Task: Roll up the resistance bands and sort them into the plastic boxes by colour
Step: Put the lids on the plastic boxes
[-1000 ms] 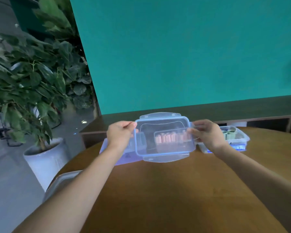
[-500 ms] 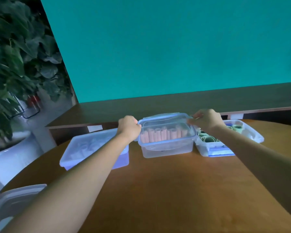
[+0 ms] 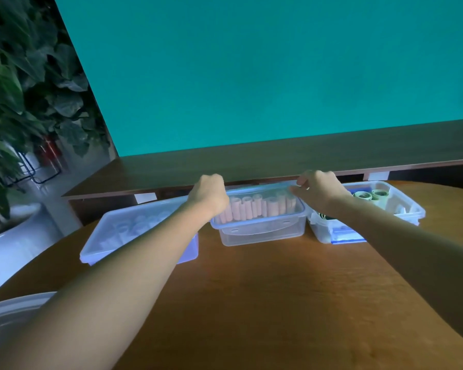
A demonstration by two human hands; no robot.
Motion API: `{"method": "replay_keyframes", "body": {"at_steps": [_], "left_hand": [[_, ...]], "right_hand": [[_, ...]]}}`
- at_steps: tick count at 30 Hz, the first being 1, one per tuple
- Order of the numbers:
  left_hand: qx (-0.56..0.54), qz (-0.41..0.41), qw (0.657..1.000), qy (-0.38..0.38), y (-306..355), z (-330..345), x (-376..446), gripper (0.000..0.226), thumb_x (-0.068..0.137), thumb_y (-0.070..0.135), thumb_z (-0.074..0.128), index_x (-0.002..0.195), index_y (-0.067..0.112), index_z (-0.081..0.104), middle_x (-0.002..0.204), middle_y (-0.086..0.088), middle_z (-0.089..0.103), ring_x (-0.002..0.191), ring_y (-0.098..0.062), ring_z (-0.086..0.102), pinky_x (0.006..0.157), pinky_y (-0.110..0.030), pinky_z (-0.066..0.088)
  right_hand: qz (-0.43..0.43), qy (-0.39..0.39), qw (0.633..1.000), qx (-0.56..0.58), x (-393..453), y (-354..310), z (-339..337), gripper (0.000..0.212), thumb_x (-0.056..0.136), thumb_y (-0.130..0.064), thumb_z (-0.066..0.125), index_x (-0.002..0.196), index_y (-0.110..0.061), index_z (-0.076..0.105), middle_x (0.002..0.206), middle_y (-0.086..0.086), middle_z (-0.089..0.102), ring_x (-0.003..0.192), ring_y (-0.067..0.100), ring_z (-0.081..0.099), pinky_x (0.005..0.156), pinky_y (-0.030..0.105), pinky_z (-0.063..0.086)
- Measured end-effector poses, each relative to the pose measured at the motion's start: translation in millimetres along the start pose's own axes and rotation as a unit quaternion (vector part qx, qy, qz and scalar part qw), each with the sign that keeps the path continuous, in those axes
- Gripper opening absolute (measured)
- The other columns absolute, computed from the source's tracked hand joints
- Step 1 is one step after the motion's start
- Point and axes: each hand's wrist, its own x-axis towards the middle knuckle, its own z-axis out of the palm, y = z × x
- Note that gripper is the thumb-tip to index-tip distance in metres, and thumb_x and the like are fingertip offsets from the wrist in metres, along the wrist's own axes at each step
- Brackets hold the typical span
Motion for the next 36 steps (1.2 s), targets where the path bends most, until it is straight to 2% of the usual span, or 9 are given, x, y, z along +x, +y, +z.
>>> {"method": "replay_keyframes", "body": {"at_steps": [2,3,5,7,12,17,23,31,36], "left_hand": [[-0.033,0.067,0.997,0.031,7.6,7.8,7.2,0.027,0.096,0.004,0.048,0.116,0.008,0.065,0.112,-0.012,0.062,0.1,-0.035,0.064,0.081,-0.039,0.054],[-0.054,0.105,0.993,0.025,13.2,12.6,11.4,0.03,0.1,0.012,0.048,0.125,0.013,0.064,0.123,-0.01,0.062,0.113,-0.032,0.061,0.093,-0.04,0.052],[-0.066,0.168,0.983,-0.013,28.9,23.4,19.8,0.034,0.104,0.028,0.046,0.134,0.019,0.06,0.137,-0.007,0.058,0.124,-0.03,0.055,0.104,-0.043,0.046],[-0.046,0.189,0.98,-0.052,44.7,33.9,27.9,0.041,0.105,0.04,0.042,0.137,0.021,0.057,0.14,-0.009,0.057,0.124,-0.031,0.054,0.104,-0.045,0.046],[-0.027,0.129,0.98,-0.15,58.8,50.9,42.6,0.059,0.1,0.065,0.026,0.142,0.03,0.05,0.146,-0.007,0.052,0.131,-0.033,0.048,0.109,-0.053,0.038],[-0.035,0.145,0.978,-0.148,52.7,52.3,41.9,0.056,0.099,0.067,0.027,0.137,0.036,0.054,0.144,0.003,0.054,0.132,-0.028,0.048,0.109,-0.05,0.039],[-0.043,0.162,0.977,-0.134,45.8,54.8,29.5,0.052,0.1,0.063,0.028,0.135,0.036,0.055,0.142,0.005,0.056,0.129,-0.023,0.051,0.103,-0.042,0.044],[-0.028,0.159,0.978,-0.134,47.2,44.5,-16.0,0.053,0.099,0.066,0.022,0.137,0.042,0.051,0.145,0.003,0.051,0.13,-0.026,0.049,0.106,-0.05,0.041],[-0.008,0.164,0.978,-0.128,51.0,38.2,-45.4,0.053,0.1,0.065,0.021,0.137,0.043,0.051,0.144,0.003,0.052,0.128,-0.027,0.049,0.105,-0.052,0.041]], "right_hand": [[-0.011,0.008,1.0,0.003,-3.7,-0.7,-1.5,0.039,0.097,-0.044,0.062,0.114,-0.009,0.071,0.094,0.01,0.071,0.076,0.03,0.065,0.066,0.031,0.051],[-0.016,0.012,1.0,0.006,-5.4,-1.0,-1.8,0.039,0.098,-0.042,0.062,0.115,-0.008,0.07,0.095,0.01,0.071,0.078,0.03,0.066,0.068,0.032,0.052],[-0.02,0.023,0.999,0.015,-8.6,0.0,-2.5,0.038,0.098,-0.039,0.063,0.117,-0.008,0.069,0.1,0.011,0.072,0.086,0.032,0.069,0.076,0.037,0.057],[-0.015,0.041,0.999,0.025,-10.8,3.9,-3.6,0.037,0.097,-0.039,0.063,0.117,-0.008,0.068,0.107,0.01,0.072,0.091,0.032,0.069,0.082,0.037,0.056],[-0.001,0.084,0.995,0.053,-18.1,22.8,-6.8,0.035,0.097,-0.037,0.063,0.119,-0.01,0.069,0.113,0.005,0.071,0.098,0.023,0.064,0.085,0.029,0.049],[-0.003,0.102,0.993,0.057,-25.3,35.4,-8.1,0.032,0.096,-0.036,0.065,0.114,-0.009,0.07,0.108,0.005,0.072,0.098,0.023,0.064,0.084,0.029,0.049],[-0.013,0.105,0.992,0.065,-31.0,34.7,-8.7,0.031,0.096,-0.034,0.063,0.113,-0.01,0.07,0.108,0.004,0.072,0.098,0.022,0.064,0.088,0.033,0.053],[-0.008,0.112,0.99,0.085,-49.7,28.7,-19.5,0.029,0.096,-0.033,0.066,0.113,-0.01,0.07,0.104,0.002,0.072,0.098,0.02,0.065,0.083,0.027,0.048],[-0.008,0.108,0.989,0.101,-68.4,21.0,-30.7,0.025,0.096,-0.033,0.064,0.109,-0.012,0.071,0.097,-0.003,0.069,0.092,0.019,0.064,0.084,0.031,0.053]]}}
